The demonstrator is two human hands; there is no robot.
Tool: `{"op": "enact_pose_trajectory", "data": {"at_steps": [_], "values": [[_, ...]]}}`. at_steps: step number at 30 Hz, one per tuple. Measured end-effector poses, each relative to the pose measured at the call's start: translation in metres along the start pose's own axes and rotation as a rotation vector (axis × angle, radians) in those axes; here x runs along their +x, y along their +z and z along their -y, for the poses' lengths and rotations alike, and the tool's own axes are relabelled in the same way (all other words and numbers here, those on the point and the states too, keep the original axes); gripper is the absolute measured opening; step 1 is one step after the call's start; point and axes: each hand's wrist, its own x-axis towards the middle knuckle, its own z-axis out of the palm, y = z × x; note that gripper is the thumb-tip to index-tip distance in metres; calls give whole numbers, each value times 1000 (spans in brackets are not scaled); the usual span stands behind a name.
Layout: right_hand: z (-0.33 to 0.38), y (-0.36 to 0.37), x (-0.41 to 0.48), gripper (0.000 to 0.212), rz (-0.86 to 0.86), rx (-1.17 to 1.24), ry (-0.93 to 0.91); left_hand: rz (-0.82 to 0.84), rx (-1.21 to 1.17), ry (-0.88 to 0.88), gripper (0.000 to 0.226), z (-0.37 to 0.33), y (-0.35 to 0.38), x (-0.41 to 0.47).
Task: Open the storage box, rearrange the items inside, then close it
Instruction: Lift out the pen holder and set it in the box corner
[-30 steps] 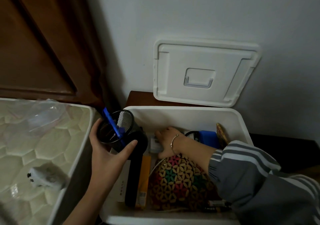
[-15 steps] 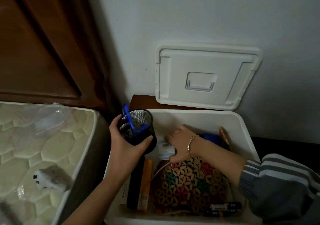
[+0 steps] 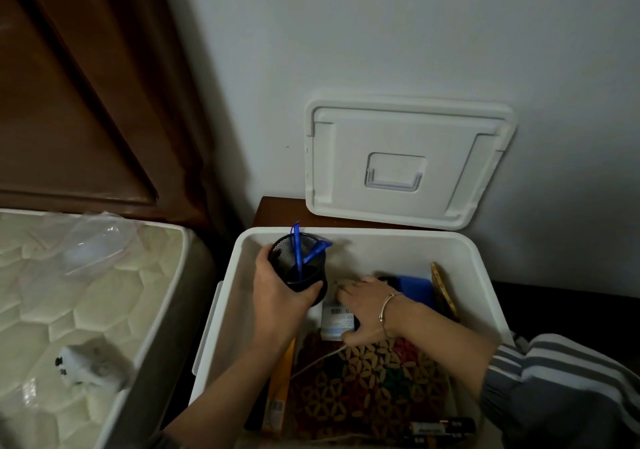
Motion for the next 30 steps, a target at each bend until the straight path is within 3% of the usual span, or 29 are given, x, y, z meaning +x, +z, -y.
{"op": "enact_pose_trajectory", "data": {"at_steps": [14,24,30], "values": [[9,-1,13,78,115,-69,-50,39,72,-67,108,9,4,-2],[5,8,11,87,156,2,-33,82,147,-45,100,22,18,-4],[8,6,9,69,138,53,-4,58,230,-42,90,32,19,-3]]}}
